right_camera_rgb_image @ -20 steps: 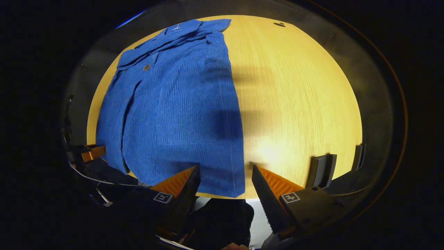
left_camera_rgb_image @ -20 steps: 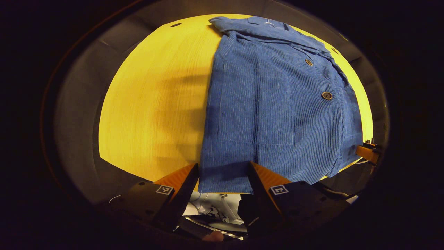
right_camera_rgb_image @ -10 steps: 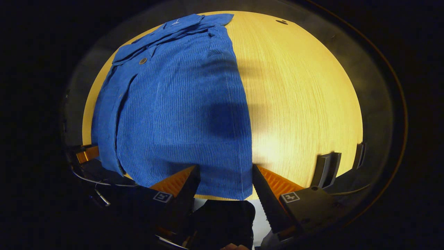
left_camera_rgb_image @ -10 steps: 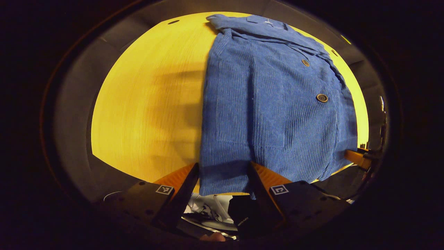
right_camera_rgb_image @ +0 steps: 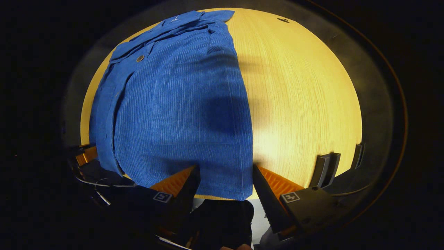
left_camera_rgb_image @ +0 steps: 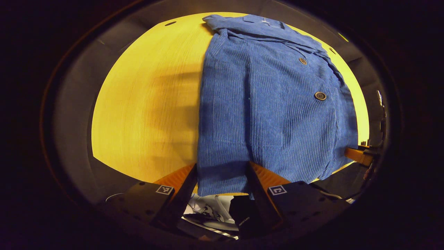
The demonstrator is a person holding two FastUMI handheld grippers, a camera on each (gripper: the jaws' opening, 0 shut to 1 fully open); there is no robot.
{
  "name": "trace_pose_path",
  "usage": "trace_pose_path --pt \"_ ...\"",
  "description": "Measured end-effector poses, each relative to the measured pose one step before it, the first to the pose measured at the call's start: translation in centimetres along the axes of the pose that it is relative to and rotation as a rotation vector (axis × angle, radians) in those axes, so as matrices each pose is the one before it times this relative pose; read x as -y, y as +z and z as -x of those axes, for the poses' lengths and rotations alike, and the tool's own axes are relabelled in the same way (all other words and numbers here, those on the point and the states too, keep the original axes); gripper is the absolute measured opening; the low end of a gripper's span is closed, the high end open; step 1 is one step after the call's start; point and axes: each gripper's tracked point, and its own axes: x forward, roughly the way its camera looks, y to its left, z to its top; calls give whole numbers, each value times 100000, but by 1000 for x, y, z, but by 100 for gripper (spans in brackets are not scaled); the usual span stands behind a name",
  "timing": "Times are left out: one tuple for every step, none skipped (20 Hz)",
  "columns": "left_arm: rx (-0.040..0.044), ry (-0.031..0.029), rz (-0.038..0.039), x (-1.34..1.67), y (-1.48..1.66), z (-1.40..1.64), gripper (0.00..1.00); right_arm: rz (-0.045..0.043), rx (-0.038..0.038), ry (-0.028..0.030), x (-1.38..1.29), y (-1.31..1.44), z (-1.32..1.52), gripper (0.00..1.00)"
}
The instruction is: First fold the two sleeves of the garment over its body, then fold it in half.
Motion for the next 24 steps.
trace_pose_path --pt "164 -3 -195 8 -2 49 82 -405 512 50 -155 58 36 98" --pt "139 -26 -81 133 -21 -34 80 125 250 -187 -6 -71 -22 100" --pt "293 110 -362 163 4 -55 78 -183 -19 -136 39 -3 -82 98" --pt "62 -285 -604 60 -8 -45 75 -1014 -362 432 -69 64 88 96" --pt "39 274 -739 12 -19 -79 74 -1180 -361 -302 -156 -163 -24 96" --pt "163 -165 -544 75 68 130 68 169 -319 60 -179 -15 89 89" --pt "-428 177 -693 108 84 24 68 556 -328 684 -74 16 128 88" --pt "23 -401 -354 77 -143 7 63 -756 166 272 -267 -225 -127 77" --pt "-523 -332 -963 116 -124 -170 63 33 813 552 -354 112 122 66" --pt "72 -107 -1549 307 -40 97 54 46 134 1604 -514 -74 -147 55" --pt "-784 -278 -2561 377 -145 -35 48 36 837 -429 -175 29 -57 44" --pt "416 1619 -1721 276 168 322 35 1304 351 -183 -24 -62 143 33" --pt "-434 2466 -3071 -62 91 -192 22 945 -6 242 -6 18 -9 43" --pt "470 1190 -4853 217 75 9 17 -270 -191 581 33 -51 -40 33" --pt "411 2765 -1286 7 15 297 17 -1627 517 3853 -357 178 1 33" --pt "843 2036 -1407 -44 -152 -366 2 -5740 -428 1162 -180 -295 65 20" --pt "1249 1210 -2007 99 228 -500 2 -2701 955 1181 -93 -7 51 7" --pt "-1 460 -683 -119 -170 436 0 -114 -665 1112 -9 236 62 7" --pt "221 -982 -568 -114 54 -41 0 -1161 1220 765 -50 208 -7 6" --pt "-167 -2225 1347 -36 -100 9 0 -1436 -479 1014 -64 -114 -126 6" --pt "-199 -3732 3018 -32 -12 62 0 -1501 155 1395 -29 81 72 6" --pt "-747 -4813 4033 112 -38 267 0 -2430 -332 1453 -46 -84 23 7" --pt "145 -3243 4014 -219 77 327 0 -1837 -561 1349 -85 44 109 7" --pt "654 -1827 2869 -243 201 431 0 -1429 228 617 35 53 153 7"
